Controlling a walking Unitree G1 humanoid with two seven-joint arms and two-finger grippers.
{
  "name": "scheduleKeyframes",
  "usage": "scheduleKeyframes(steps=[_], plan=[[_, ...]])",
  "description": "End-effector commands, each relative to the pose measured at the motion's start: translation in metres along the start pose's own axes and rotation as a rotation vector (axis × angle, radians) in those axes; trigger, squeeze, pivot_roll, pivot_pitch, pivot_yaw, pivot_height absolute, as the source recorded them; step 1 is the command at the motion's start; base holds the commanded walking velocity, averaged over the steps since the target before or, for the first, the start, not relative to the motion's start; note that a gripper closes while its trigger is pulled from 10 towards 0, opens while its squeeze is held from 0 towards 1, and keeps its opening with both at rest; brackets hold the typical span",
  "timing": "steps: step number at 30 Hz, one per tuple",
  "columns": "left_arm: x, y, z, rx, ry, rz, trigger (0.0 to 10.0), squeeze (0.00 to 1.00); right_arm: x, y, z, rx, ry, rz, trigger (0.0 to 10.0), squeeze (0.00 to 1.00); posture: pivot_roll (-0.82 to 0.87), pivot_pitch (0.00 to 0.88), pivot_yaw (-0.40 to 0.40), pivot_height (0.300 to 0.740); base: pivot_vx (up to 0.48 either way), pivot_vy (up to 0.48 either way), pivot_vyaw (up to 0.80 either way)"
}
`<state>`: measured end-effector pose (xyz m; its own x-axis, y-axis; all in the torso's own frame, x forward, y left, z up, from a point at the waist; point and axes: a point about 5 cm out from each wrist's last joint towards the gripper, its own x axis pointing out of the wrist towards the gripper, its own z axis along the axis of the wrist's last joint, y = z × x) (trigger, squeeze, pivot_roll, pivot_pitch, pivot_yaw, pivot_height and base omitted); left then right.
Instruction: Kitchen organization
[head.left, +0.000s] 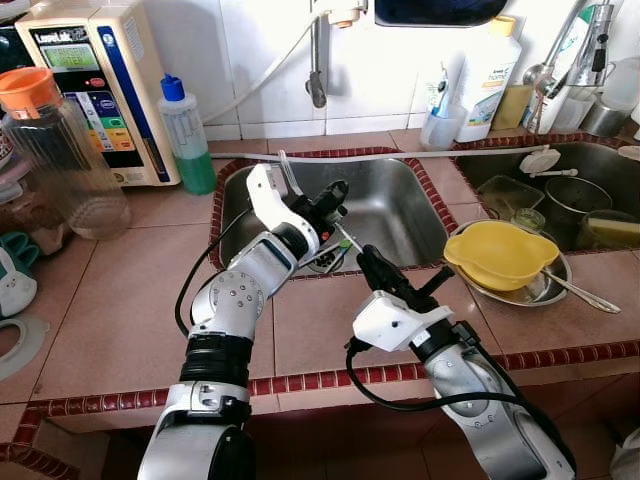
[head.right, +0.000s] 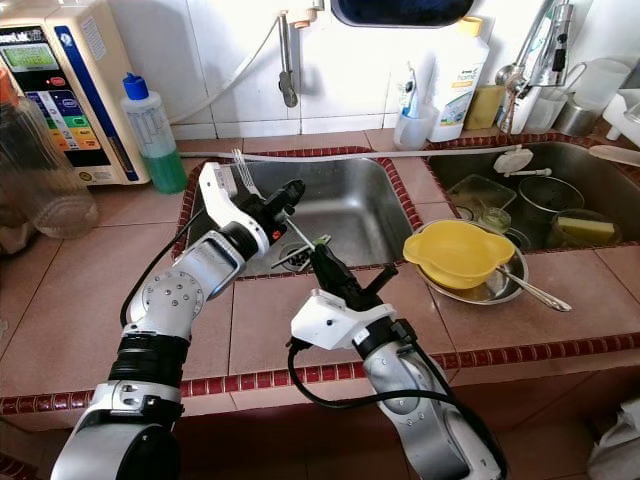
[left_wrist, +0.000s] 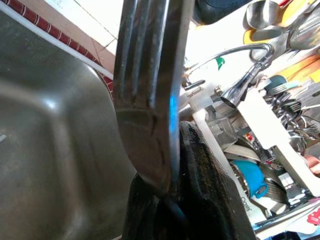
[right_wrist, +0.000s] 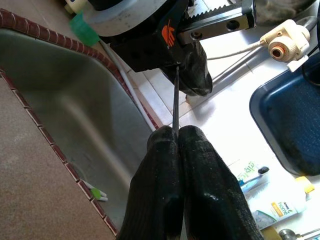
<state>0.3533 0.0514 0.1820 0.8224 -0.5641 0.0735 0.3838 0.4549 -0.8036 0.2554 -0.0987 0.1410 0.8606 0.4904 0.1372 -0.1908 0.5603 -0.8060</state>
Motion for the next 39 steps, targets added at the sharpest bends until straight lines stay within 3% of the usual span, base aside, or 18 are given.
scheduleKeyframes(steps=[1, 3, 4, 7, 8, 24, 29, 33, 35, 39], plan=[[0.012, -0.017, -0.009, -0.022, 0.017, -0.030, 0.0, 0.00, 0.003, -0.013, 0.000, -0.007, 0.002, -0.082, 0.6, 0.00, 0.04, 0.000, 0.046, 0.740, 0.000, 0.000, 0.00], [0.012, -0.016, -0.008, -0.020, 0.014, -0.026, 0.0, 0.00, 0.004, -0.013, 0.001, -0.019, 0.002, -0.085, 7.5, 0.00, 0.04, 0.000, 0.047, 0.740, 0.000, 0.000, 0.00], [0.012, -0.016, -0.008, -0.020, 0.012, -0.025, 0.0, 0.00, 0.004, -0.012, 0.001, -0.025, 0.004, -0.085, 10.0, 0.00, 0.04, 0.000, 0.046, 0.740, 0.000, 0.000, 0.00], [0.012, -0.016, -0.007, -0.020, 0.011, -0.022, 0.0, 0.00, 0.005, -0.012, 0.001, -0.028, 0.007, -0.082, 10.0, 0.02, 0.04, 0.000, 0.046, 0.740, 0.000, 0.000, 0.00], [0.012, -0.016, -0.007, -0.019, 0.010, -0.020, 0.0, 0.00, 0.005, -0.012, 0.001, -0.005, 0.008, -0.089, 10.0, 1.00, 0.04, 0.000, 0.046, 0.740, 0.000, 0.000, 0.00], [0.012, -0.013, -0.006, -0.011, 0.001, 0.001, 0.0, 0.00, 0.003, -0.011, 0.003, 0.146, 0.022, -0.048, 10.0, 1.00, 0.04, 0.000, 0.047, 0.740, 0.000, 0.000, 0.00], [0.012, -0.009, -0.002, -0.002, -0.041, 0.030, 0.0, 0.00, -0.001, -0.012, 0.004, 0.200, 0.023, -0.042, 10.0, 1.00, 0.04, 0.000, 0.048, 0.740, 0.000, 0.000, 0.00], [0.012, -0.004, 0.005, 0.023, -0.087, 0.060, 0.0, 0.00, -0.003, -0.012, 0.006, 0.270, 0.028, -0.010, 10.0, 1.00, 0.03, 0.000, 0.048, 0.740, 0.000, 0.000, 0.00], [0.011, -0.001, 0.012, 0.090, -0.131, 0.079, 0.0, 0.00, -0.007, -0.009, 0.008, 0.365, 0.036, 0.034, 10.0, 1.00, 0.03, 0.000, 0.047, 0.740, 0.000, 0.000, 0.00], [0.011, 0.004, 0.017, 0.150, -0.149, 0.094, 0.0, 0.00, -0.012, -0.007, 0.009, 0.411, 0.039, 0.065, 10.0, 1.00, 0.03, 0.000, 0.046, 0.740, 0.000, 0.000, 0.00]])
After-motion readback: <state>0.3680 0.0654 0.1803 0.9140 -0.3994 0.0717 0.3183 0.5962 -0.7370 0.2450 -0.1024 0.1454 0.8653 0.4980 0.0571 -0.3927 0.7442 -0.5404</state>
